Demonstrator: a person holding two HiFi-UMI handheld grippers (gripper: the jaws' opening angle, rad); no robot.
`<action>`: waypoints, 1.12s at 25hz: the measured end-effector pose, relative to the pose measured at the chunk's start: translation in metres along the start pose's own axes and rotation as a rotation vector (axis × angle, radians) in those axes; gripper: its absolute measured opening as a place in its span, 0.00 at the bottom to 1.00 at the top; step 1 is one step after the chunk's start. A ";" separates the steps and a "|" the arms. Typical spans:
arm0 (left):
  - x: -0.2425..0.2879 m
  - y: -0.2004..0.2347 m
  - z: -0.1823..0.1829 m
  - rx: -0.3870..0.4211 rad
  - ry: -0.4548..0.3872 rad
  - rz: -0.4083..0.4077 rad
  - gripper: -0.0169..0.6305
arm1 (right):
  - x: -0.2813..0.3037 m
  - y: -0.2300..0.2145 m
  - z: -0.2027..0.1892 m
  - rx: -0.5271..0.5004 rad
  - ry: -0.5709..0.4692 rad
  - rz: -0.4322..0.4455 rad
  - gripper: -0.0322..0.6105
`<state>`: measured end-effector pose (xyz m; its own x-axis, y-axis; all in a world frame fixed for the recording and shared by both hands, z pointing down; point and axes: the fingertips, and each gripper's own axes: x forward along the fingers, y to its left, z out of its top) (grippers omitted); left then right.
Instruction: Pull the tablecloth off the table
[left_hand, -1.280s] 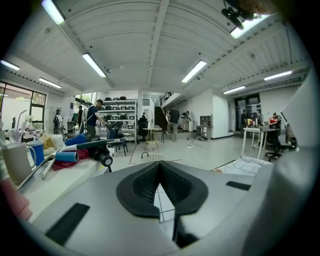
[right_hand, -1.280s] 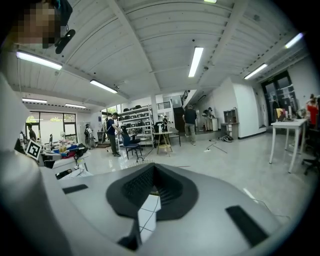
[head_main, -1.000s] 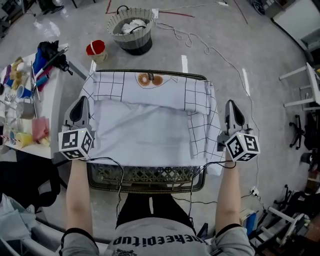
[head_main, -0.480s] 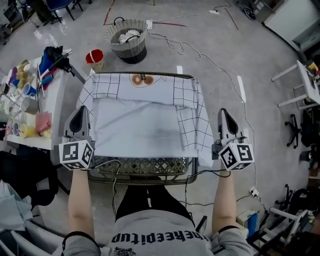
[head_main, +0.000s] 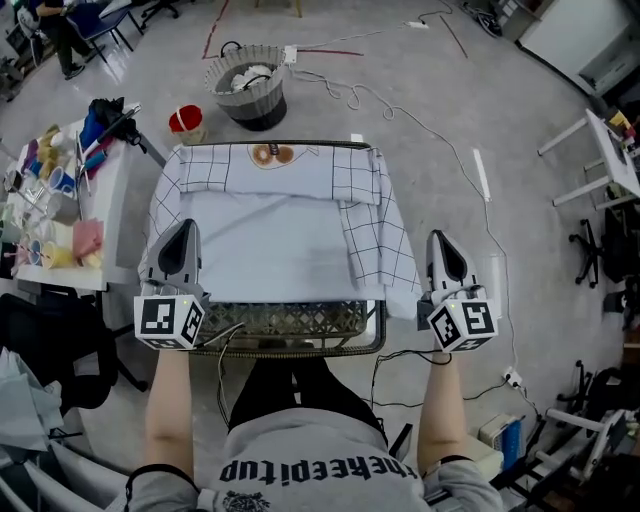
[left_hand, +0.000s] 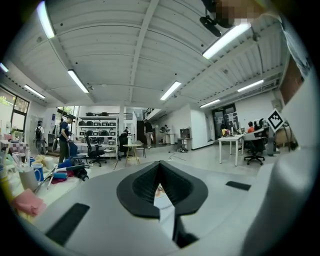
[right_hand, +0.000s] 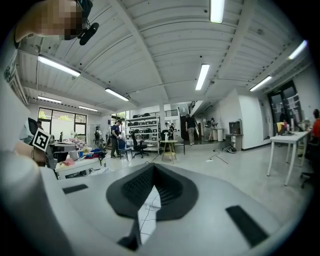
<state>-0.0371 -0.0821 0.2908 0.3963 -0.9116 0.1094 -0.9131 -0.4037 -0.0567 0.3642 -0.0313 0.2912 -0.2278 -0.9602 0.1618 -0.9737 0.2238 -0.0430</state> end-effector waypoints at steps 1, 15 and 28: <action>0.002 -0.009 0.001 -0.006 -0.004 -0.019 0.05 | -0.005 -0.002 -0.001 0.001 0.000 -0.008 0.06; 0.038 -0.153 0.005 0.021 -0.012 -0.299 0.05 | -0.079 -0.045 -0.037 0.086 0.012 -0.179 0.07; 0.061 -0.251 -0.022 -0.013 0.014 -0.502 0.05 | -0.135 -0.056 -0.155 0.305 0.145 -0.342 0.08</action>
<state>0.2143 -0.0344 0.3333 0.7856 -0.6042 0.1333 -0.6115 -0.7910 0.0187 0.4491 0.1113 0.4250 0.0858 -0.9319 0.3524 -0.9520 -0.1810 -0.2468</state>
